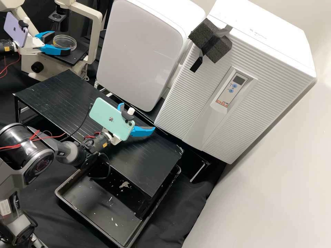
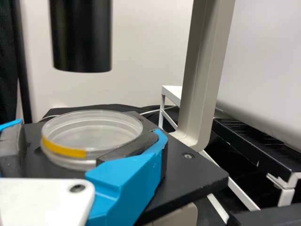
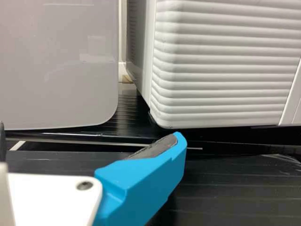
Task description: Place the petri dish on the microscope
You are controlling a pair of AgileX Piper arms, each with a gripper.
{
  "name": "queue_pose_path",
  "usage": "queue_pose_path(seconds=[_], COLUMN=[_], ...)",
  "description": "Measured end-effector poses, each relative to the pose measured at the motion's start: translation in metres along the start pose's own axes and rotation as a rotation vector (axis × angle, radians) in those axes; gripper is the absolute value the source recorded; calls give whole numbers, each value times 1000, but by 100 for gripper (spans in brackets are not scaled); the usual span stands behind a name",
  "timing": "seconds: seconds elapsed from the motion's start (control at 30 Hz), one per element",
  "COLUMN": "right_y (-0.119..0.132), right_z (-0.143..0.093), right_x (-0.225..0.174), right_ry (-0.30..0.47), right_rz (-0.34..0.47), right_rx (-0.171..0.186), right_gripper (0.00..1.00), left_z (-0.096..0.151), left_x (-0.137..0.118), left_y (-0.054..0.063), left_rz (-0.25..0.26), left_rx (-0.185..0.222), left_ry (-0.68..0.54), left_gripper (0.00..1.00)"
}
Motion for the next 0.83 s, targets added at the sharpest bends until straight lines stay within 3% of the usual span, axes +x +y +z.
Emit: queue_pose_path(seconds=[0.3, 0.47, 0.67, 0.83], right_y=[0, 0, 0, 0], right_z=[0, 0, 0, 0], right_x=[0, 0, 0, 0], right_ry=[0, 0, 0, 0], right_rz=[0, 0, 0, 0], right_rx=[0, 0, 0, 0], right_gripper=[100, 100, 100, 100], left_z=[13, 30, 54, 62], left_x=[-46, -79, -108, -124], left_y=[-3, -9, -18, -25], left_rz=[11, 41, 116, 189], left_rx=[-20, 28, 79, 66], left_ry=[20, 103, 121, 88], left_gripper=[100, 100, 100, 100])
